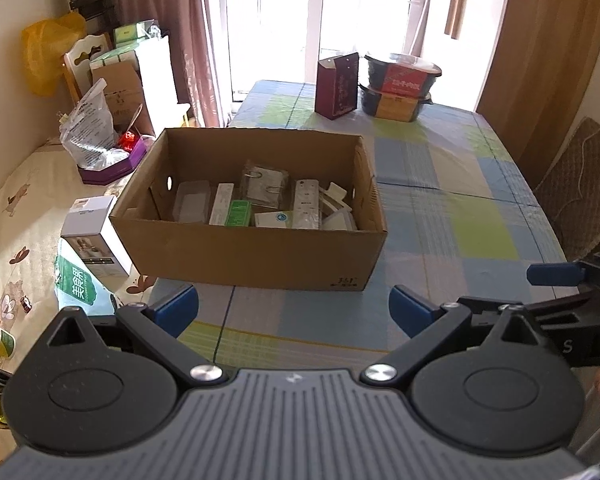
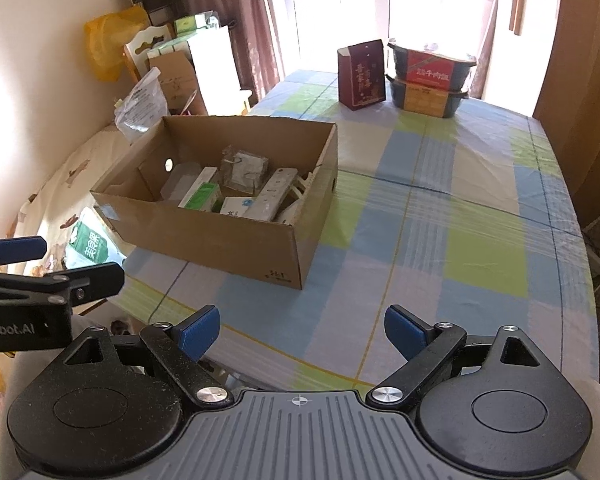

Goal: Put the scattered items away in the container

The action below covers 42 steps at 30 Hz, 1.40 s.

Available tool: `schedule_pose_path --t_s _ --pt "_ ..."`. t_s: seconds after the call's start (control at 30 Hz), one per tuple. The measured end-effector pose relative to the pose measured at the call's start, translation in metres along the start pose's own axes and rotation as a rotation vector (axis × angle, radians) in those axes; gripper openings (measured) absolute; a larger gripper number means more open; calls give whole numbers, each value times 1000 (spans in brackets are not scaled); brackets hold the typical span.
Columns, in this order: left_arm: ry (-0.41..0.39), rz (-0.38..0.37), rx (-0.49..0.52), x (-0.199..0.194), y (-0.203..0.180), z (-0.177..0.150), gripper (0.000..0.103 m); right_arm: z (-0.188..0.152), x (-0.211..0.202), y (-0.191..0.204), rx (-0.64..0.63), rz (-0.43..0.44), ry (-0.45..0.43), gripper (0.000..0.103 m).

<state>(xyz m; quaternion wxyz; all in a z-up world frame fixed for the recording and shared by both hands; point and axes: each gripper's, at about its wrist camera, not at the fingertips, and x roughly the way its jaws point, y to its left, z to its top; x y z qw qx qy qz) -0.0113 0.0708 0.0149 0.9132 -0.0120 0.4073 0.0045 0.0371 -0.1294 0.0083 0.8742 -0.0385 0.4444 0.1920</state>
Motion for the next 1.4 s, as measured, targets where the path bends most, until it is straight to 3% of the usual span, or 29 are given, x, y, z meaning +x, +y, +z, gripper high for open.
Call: schedule_pose_path --t_s 0.67,1.4 --pt "-34 -19 78 6 -38 -1 101 -9 -20 -31 76 -42 -20 95" --pt "-10 2 88 21 -47 -2 101 -15 -16 -53 121 -64 -6 94"
